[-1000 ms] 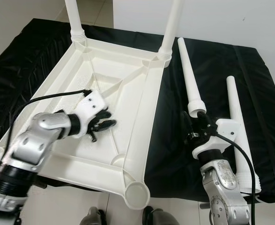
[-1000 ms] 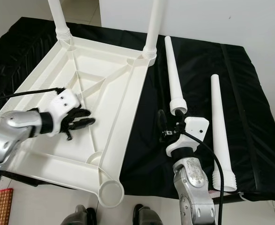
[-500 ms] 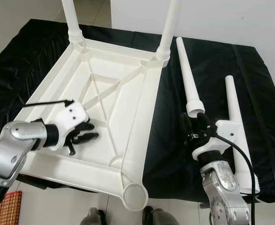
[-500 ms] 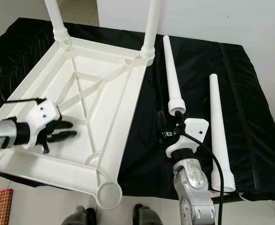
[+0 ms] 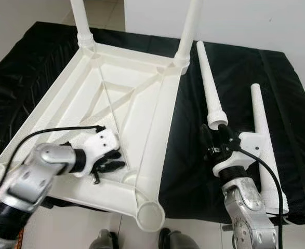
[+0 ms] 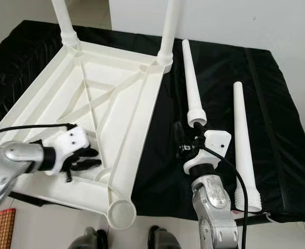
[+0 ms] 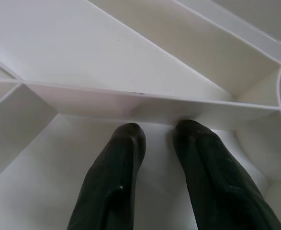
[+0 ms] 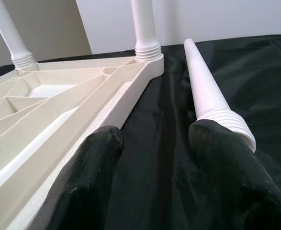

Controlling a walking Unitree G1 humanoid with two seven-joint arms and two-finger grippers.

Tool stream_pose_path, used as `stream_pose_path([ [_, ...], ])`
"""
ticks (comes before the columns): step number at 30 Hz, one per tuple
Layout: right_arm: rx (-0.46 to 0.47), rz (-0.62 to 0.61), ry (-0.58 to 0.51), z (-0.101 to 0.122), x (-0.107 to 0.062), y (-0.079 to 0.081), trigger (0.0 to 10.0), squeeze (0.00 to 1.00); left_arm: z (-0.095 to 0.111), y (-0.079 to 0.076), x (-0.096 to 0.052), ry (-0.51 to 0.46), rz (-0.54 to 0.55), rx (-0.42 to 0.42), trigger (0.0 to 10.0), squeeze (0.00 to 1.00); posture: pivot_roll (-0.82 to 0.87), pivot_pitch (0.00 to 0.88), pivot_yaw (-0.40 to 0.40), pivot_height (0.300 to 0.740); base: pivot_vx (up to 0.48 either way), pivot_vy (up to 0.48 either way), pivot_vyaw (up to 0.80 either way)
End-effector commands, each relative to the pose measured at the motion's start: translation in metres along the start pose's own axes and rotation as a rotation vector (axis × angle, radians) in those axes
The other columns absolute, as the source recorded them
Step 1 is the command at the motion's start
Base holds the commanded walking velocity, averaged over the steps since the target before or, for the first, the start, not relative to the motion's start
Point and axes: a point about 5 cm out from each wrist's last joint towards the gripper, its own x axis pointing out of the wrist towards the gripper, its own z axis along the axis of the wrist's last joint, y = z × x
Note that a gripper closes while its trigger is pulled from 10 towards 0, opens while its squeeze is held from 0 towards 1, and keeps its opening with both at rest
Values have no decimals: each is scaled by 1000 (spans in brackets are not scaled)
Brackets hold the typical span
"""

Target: Building children table

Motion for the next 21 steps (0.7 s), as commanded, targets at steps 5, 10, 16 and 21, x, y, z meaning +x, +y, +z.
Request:
stream_pose_path([
  [5, -2, -8, 12, -1, -2, -1, 10000, 0, 3, 18, 10, -14, 226, -30, 10000, 0, 7, 214, -14, 740, 0, 0, 0],
  [10, 3, -10, 11, -1, -2, 0, 10000, 0, 10, 31, 15, -37, 308, -54, 10000, 0, 7, 214, -14, 740, 0, 0, 0],
  [16, 6, -9, 11, -1, -2, 1, 10000, 0, 15, 38, 20, -42, 349, -65, 10000, 0, 10, 210, -13, 740, 0, 0, 0],
  [21, 8, -3, 14, -2, -2, 2, 10000, 0, 21, 53, 26, -63, 453, -107, 10000, 0, 10, 210, -13, 740, 0, 0, 0],
])
